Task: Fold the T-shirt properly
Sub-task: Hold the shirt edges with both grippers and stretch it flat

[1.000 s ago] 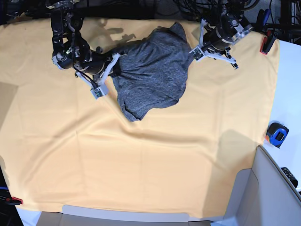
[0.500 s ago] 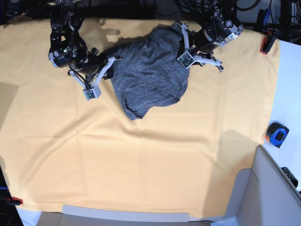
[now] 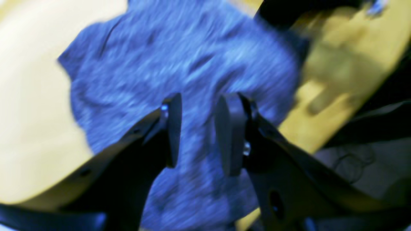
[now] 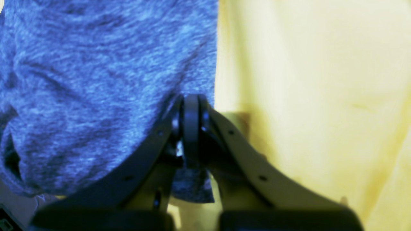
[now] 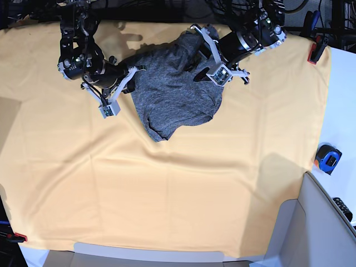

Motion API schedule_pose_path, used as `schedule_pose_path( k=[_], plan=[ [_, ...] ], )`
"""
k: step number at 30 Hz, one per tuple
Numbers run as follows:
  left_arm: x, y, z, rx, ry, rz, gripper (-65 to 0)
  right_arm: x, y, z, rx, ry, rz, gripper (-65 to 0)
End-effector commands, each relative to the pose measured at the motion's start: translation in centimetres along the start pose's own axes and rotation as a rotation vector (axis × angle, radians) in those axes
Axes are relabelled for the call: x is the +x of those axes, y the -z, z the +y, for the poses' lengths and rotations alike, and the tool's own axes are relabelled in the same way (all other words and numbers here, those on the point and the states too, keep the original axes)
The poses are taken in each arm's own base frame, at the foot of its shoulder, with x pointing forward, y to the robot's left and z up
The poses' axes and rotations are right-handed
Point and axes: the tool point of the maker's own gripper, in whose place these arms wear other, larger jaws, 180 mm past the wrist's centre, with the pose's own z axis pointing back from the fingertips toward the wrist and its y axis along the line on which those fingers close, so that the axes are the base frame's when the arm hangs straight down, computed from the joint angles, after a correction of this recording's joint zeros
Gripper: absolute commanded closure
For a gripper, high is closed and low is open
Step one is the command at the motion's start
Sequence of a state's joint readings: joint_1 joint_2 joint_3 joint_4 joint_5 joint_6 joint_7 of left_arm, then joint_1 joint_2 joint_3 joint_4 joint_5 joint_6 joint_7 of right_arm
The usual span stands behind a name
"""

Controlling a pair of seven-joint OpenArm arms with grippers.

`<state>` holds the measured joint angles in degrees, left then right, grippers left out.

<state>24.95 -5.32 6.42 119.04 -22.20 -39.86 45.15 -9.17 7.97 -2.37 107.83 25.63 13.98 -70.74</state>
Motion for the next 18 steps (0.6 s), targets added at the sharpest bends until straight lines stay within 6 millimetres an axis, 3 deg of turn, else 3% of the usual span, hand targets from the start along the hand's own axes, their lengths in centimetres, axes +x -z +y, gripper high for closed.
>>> schedule_pose_path(
  k=[1, 6, 10, 13, 18],
  plan=[
    [1.3, -0.6, -0.3, -0.027, -0.002, -0.057, -20.5, 1.2, -0.4, 0.0, 0.002, -0.017, -0.04, 0.0],
    [3.1, -2.7, -1.6, -0.203, -0.098, -0.155, -20.5, 1.2, -0.4, 0.0, 0.002, -0.016, -0.04, 0.0],
    [3.1, -4.1, -1.6, -0.273, -0.115, -0.151, -20.5, 1.4, -0.4, 0.0, 0.003, -0.018, -0.043, 0.0],
    [1.4, -3.9, -2.5, -0.302, -0.063, -0.069, -22.4, 1.3, -0.3, 0.0, 0.003, -0.017, -0.04, 0.0],
    [-3.2, -2.9, -6.7, -0.401, 0.067, 0.11, -25.7, 0.4, 0.4, -0.3, 0.005, -0.001, -0.01, 0.0]
  ],
)
